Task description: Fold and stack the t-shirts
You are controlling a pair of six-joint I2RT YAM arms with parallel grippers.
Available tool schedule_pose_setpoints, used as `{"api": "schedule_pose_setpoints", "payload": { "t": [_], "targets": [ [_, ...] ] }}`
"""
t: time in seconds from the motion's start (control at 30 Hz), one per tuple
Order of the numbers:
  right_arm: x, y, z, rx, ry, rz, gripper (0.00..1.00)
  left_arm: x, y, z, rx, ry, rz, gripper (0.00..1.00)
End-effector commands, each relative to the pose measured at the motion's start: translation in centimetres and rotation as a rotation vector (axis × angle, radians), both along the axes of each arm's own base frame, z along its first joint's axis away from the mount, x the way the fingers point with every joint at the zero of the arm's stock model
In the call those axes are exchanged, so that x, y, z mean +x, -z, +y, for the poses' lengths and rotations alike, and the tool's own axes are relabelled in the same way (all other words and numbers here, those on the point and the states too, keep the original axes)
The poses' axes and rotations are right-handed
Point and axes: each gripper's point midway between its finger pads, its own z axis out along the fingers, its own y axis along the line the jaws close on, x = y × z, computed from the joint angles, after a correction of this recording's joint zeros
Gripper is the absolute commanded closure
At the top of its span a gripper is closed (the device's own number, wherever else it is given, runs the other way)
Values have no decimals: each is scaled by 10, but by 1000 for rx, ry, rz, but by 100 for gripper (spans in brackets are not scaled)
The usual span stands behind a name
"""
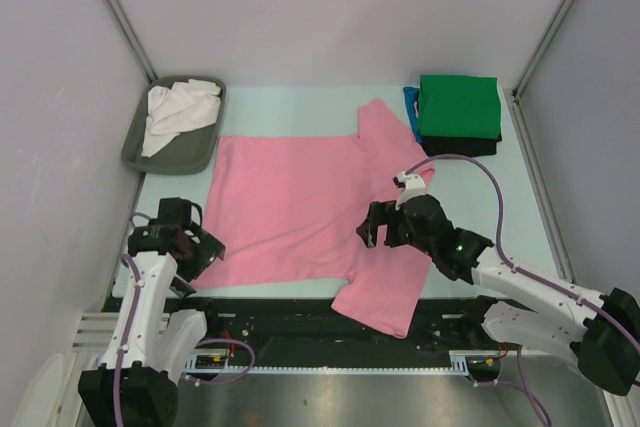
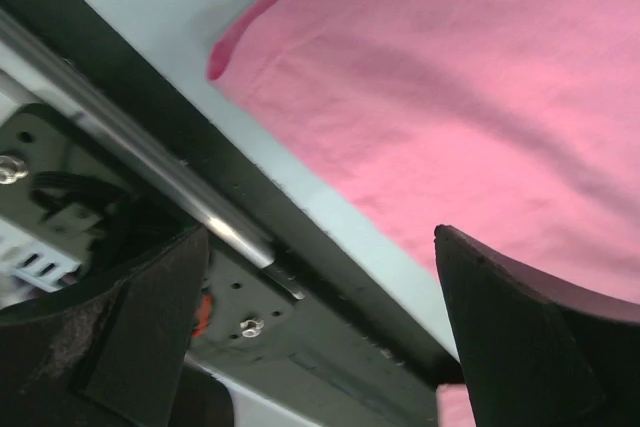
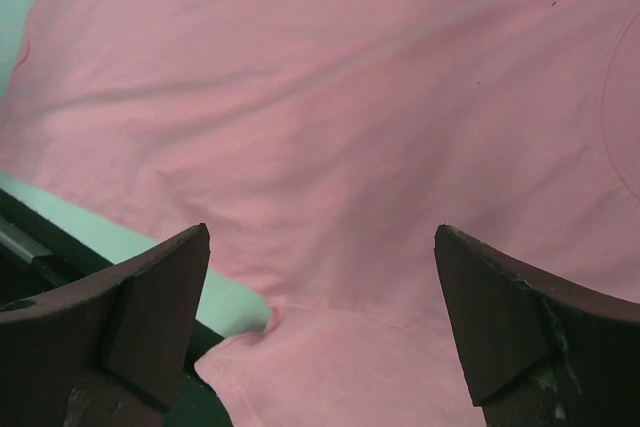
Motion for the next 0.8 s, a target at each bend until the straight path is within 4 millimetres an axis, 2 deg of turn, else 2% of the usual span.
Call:
{"api": "schedule_pose_setpoints", "payload": {
  "t": [0.0,0.1,0.27,0.4,0.67,0.77],
  "targets": [
    [-9,-20,6,101,-43,-51,0,7,14,4,10,-193,-51,0],
    [-15,-15,4,108,-58,-37,0,11,29,-3,-34,-227,-44,1],
    [-20,-9,7,126,-81,-22,1,14,54,4,-4,-321,-42,1],
    [-21,-3,9,125,-89,-12,0,19,49,15,41,-398,-77,2],
    [-23,1,15,136,-109,7,0,21,55,24,77,-477,-81,2],
    [-23,6,15,129,-110,14,0,14,59,31,89,-508,-56,2]
  ]
}}
